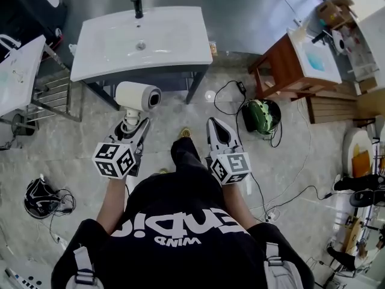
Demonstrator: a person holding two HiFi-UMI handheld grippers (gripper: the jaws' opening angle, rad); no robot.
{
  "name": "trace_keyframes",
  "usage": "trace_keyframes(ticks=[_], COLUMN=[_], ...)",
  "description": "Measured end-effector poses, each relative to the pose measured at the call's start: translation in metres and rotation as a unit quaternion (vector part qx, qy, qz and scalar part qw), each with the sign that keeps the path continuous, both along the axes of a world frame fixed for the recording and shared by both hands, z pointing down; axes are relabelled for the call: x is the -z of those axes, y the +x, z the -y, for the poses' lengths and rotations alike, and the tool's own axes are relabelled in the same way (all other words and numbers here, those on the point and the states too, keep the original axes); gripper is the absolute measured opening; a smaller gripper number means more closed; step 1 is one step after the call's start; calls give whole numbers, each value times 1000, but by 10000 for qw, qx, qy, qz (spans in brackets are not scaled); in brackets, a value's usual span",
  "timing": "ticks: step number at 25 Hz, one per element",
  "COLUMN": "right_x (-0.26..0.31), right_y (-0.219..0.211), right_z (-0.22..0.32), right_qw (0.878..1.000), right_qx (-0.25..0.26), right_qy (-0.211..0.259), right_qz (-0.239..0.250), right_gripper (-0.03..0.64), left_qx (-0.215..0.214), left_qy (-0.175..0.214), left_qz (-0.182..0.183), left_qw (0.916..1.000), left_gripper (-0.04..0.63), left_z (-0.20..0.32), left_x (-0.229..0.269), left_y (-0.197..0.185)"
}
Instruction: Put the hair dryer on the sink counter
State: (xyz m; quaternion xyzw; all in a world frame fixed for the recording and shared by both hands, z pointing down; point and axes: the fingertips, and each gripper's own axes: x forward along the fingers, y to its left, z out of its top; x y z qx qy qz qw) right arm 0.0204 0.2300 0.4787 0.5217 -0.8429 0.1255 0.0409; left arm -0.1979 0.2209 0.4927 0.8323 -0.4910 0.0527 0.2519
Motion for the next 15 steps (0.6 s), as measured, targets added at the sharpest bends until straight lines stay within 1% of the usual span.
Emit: trace_keyframes(ticks=[8,15], right_x=[4,12], right_y=[15,21], right_z=[44,86], right_qw=[9999,9999], right_qx=[-73,17], right_qy=[-4,21], right_qz=[83,115], right_gripper=[18,18], left_qx=[-145,-93], left_qy=[-38,-92], left_qz=[-37,-46], left_qw=[9999,9999], left_gripper=[264,264], left_z=[44,83], left_x=[1,6], left_y=[20,29])
